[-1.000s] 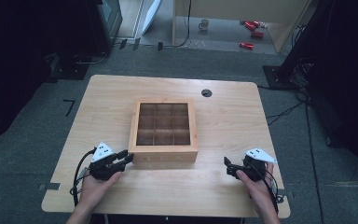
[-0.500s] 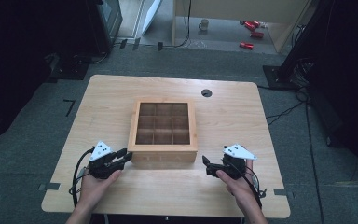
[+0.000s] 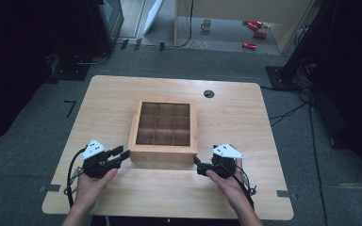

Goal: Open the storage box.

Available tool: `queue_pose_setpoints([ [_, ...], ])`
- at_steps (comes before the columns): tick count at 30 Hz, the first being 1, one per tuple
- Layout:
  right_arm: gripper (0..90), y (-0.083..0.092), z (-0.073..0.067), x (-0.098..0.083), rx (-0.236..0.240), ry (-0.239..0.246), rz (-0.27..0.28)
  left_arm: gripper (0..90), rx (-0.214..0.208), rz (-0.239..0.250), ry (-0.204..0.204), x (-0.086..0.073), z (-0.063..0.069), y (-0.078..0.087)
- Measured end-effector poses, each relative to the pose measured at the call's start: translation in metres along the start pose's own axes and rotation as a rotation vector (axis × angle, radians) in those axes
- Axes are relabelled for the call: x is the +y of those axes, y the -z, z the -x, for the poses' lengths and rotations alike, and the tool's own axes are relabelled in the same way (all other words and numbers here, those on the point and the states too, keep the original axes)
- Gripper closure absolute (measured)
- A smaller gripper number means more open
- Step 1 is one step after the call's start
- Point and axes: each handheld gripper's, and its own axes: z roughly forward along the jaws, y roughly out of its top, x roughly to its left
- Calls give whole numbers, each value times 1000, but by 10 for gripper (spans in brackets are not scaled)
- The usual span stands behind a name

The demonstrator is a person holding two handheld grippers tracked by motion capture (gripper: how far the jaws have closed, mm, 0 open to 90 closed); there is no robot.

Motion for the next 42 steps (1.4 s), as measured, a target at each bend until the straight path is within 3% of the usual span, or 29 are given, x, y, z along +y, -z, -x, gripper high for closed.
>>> queue_pose_setpoints([
  [2, 138, 0, 2, -1, 1, -9, -1, 541, -3, -29, -23, -4, 3, -5],
  [3, 140, -1, 4, -3, -4, -22, -5, 531, 4, -53, -55, -5, 8, -11],
  [5, 141, -3, 5, -5, -10, -28, -10, 521, 27, -58, -68, -5, 12, -16],
  [10, 141, -5, 3, -7, -9, -19, -18, 568, 48, -68, -35, -3, 7, -21],
  [16, 141, -6, 3, -7, -10, -18, -24, 593, 34, -79, -41, -2, 6, -21],
  [20, 141, -7, 1, -7, -6, -14, -23, 621, 13, -64, -11, 1, 3, -16],
  [21, 141, -8, 1, -7, -6, -13, -23, 661, 26, -69, -19, 3, 4, -14],
  [27, 144, -10, -1, -8, 2, -8, -28, 666, 48, -65, -39, 4, 8, -13],
  [42, 178, -16, -5, 3, -8, 9, 25, 675, 40, -41, -44, 12, 11, -8],
])
